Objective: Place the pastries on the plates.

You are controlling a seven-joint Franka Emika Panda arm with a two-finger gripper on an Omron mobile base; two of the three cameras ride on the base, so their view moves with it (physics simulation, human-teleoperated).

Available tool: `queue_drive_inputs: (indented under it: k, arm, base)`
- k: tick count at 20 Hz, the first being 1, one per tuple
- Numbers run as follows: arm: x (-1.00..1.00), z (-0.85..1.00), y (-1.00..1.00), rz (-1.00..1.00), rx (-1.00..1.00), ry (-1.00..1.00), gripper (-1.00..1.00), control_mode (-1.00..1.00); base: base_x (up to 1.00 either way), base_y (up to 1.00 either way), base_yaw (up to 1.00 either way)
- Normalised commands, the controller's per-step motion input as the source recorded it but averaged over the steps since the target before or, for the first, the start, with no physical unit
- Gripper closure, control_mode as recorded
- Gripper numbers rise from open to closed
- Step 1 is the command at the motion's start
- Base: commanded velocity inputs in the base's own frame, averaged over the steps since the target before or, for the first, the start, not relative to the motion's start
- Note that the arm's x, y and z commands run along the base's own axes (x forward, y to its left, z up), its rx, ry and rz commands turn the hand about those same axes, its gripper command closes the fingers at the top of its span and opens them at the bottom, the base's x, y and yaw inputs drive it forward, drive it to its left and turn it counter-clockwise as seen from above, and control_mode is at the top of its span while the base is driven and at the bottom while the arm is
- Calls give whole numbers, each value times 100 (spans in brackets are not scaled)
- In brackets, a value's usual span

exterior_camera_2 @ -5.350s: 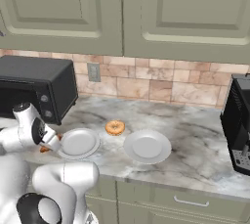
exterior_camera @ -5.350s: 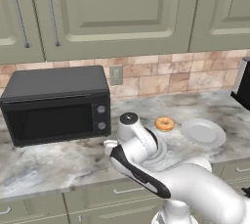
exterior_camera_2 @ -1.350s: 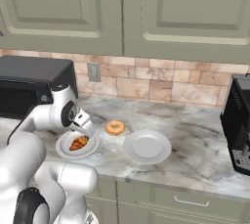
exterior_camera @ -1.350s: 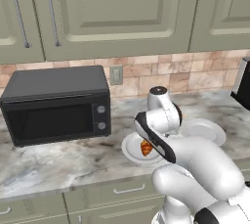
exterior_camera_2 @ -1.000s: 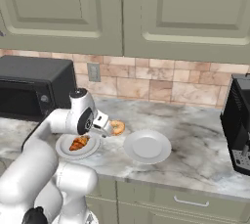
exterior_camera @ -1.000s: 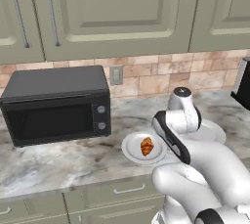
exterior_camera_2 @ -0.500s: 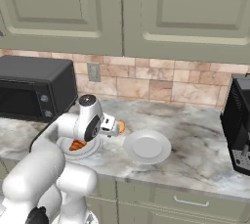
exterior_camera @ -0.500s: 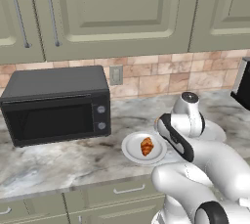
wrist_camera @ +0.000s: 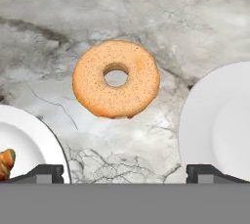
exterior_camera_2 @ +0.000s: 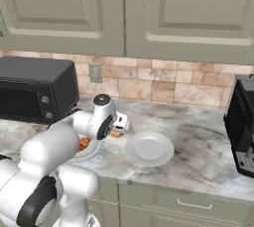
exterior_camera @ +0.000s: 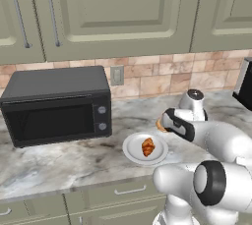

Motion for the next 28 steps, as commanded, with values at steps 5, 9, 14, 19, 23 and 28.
queue_drive_inputs:
  k: [5, 9, 14, 19, 23, 28]
  arm:
    - [43, 3, -20, 2, 0, 4, -100, -100]
    - [56, 0, 0, 0, 0, 2, -100, -100]
    - [24, -2, -5, 0, 0, 3, -100, -100]
    - [1, -10, -11, 0, 0, 4, -100, -100]
    - [0, -6, -1, 1, 0, 3, -100, -100]
    - [0, -4, 0, 11, 0, 0, -100, -100]
  base:
    - [0, 0, 0]
    - [0, 0, 0]
    - [0, 0, 0]
    - [0, 0, 0]
    - [0, 0, 0]
    - [0, 0, 0]
